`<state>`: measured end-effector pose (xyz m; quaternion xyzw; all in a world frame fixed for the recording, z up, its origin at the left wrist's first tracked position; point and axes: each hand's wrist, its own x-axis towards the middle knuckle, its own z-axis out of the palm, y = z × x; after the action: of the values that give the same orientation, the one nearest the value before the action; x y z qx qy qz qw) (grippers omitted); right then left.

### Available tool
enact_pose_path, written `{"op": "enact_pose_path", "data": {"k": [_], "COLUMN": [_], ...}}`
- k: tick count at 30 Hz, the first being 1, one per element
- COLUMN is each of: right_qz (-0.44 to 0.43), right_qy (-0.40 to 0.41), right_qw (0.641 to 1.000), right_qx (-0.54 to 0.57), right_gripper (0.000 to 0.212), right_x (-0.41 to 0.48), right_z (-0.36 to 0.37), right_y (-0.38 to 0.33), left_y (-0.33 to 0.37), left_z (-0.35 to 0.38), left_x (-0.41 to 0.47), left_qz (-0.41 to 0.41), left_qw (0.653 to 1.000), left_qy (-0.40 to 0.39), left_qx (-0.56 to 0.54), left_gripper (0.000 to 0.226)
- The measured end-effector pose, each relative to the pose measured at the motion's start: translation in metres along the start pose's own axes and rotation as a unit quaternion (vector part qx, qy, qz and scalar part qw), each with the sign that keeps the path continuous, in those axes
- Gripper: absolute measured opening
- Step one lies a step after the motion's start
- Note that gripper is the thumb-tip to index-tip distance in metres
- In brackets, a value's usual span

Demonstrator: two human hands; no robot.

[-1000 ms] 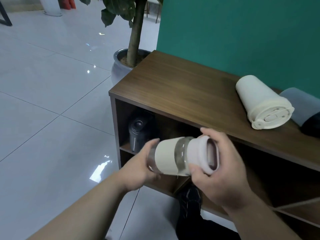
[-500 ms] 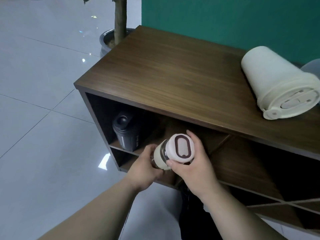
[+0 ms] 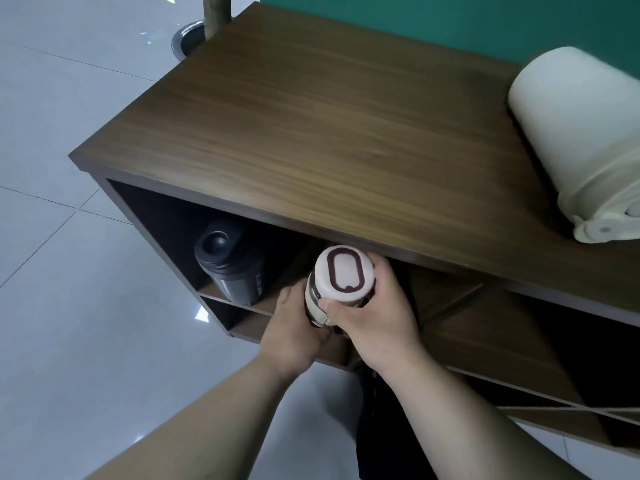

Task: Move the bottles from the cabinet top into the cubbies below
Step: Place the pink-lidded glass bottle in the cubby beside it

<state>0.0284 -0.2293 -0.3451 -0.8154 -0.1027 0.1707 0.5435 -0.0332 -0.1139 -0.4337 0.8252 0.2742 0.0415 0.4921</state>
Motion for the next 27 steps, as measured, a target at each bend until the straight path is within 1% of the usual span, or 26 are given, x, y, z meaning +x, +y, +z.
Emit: {"op": "enact_pose_path", "data": {"k": [2,6,8,16,21,25,27], "right_qz": [0.003,0.0,-0.002,-0.005,-0.004,-0.01,-0.007], "right_qy": [0.002,0.012,0.016,0.041,0.058,0.062,0.062], "right_qw": [1.0,1.0,1.0,0.999,0.998,0.998,0.998], "right_qx": [-0.004,-0.013,-0.016,-0.008,-0.004,-0.011,-0.014], "right_gripper": [0.065,0.068,0.067,0.073,0.073,0.082,0.082], "right_x": [0.001,0.001,0.0,-0.004,-0.007,-0.009,-0.01], "right_z": [0.002,0.004,0.004,0.007,0.009,0.009,0.009], "right_y": [0.001,0.003,0.003,0.003,0.001,0.001,0.0], "left_y": [0.001,0.005,0.009,0.008,0.008,0.007,0.006], "left_z": [0.001,0.002,0.002,-0.005,-0.006,-0.005,-0.004], "left_x": [0.001,-0.003,-0.005,-0.005,-0.004,-0.002,-0.003], "left_qz": [-0.007,-0.025,-0.023,-0.046,-0.045,-0.033,-0.03], "left_qw": [1.0,0.999,0.999,0.999,0.998,0.999,0.999], "left_qy": [0.004,0.012,0.013,-0.01,-0.013,-0.016,-0.019], "left_qx": [-0.012,-0.026,-0.02,0.023,0.031,0.033,0.035], "left_gripper": [0.071,0.097,0.102,0.103,0.1,0.1,0.1]}}
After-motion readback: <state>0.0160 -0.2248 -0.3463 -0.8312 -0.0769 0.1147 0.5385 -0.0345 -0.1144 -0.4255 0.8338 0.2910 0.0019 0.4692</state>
